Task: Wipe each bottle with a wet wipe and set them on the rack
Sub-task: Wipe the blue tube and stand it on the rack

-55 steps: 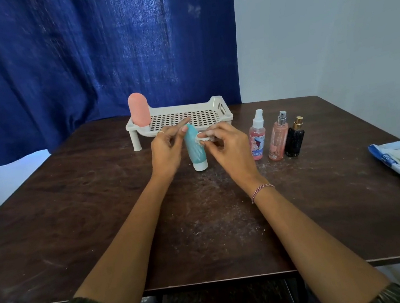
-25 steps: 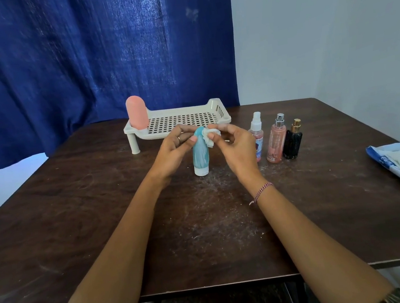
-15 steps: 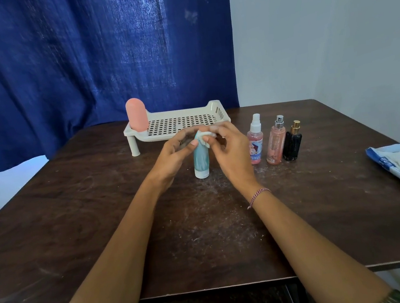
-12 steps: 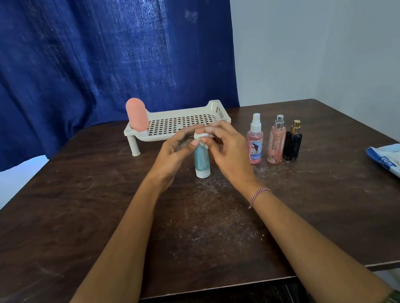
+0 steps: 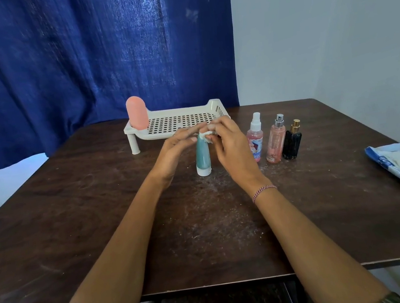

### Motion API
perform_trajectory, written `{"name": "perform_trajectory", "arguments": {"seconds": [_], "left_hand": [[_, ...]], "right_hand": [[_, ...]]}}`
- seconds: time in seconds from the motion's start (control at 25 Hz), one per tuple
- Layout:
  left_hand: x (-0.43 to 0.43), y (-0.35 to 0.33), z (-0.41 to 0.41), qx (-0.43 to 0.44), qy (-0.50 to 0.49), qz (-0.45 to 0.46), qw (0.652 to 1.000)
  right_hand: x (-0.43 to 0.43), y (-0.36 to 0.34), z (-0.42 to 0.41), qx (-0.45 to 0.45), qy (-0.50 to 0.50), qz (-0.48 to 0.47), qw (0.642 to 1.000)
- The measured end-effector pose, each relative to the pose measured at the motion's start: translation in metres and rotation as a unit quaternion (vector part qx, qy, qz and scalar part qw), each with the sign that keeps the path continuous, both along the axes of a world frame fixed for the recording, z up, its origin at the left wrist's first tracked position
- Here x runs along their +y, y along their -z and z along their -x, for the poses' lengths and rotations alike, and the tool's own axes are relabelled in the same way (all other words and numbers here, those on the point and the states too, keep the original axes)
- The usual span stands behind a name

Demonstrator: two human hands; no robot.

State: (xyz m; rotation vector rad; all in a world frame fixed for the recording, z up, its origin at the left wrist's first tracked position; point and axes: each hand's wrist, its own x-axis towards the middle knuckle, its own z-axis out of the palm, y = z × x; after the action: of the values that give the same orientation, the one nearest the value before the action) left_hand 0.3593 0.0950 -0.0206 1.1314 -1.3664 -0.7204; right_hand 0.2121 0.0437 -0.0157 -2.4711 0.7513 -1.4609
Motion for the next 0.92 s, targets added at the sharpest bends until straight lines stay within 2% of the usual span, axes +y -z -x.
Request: {"name": "perform_trajectory", "arguments": {"seconds": [0.2, 0.48, 0.56, 0.68, 0.92], "left_hand": [[-0.0014, -0.0006, -0.0006, -0.002, 0.005, 0.009, 1.0], [-0.0022, -0.0029, -0.0006, -0.053, -0.057, 0.024, 0.997], [-0.0018, -0.0031, -0.0012, -0.063, -0.061, 0.029, 0.996], [-0.0005, -0.0036, -0.0004, -0.022, -0.052, 0.035, 0.998], [-0.0016, -0.0028, -0.0005, 0.023, -0.061, 0.037, 0.997]], "right_hand": [[0.0048, -0.0001, 0.0039, 0.073, 0.009, 0.096, 0.993], [0.0071, 0.0015, 0.0027, 0.193, -0.047, 0.093, 0.976], [0.007, 0.0011, 0.0043, 0.132, -0.064, 0.055, 0.988], [0.0045, -0.0011, 0.008, -0.004, -0.04, 0.002, 0.999], [-0.0006, 0.0001, 0.0073, -0.069, -0.023, -0.063, 0.995]]}}
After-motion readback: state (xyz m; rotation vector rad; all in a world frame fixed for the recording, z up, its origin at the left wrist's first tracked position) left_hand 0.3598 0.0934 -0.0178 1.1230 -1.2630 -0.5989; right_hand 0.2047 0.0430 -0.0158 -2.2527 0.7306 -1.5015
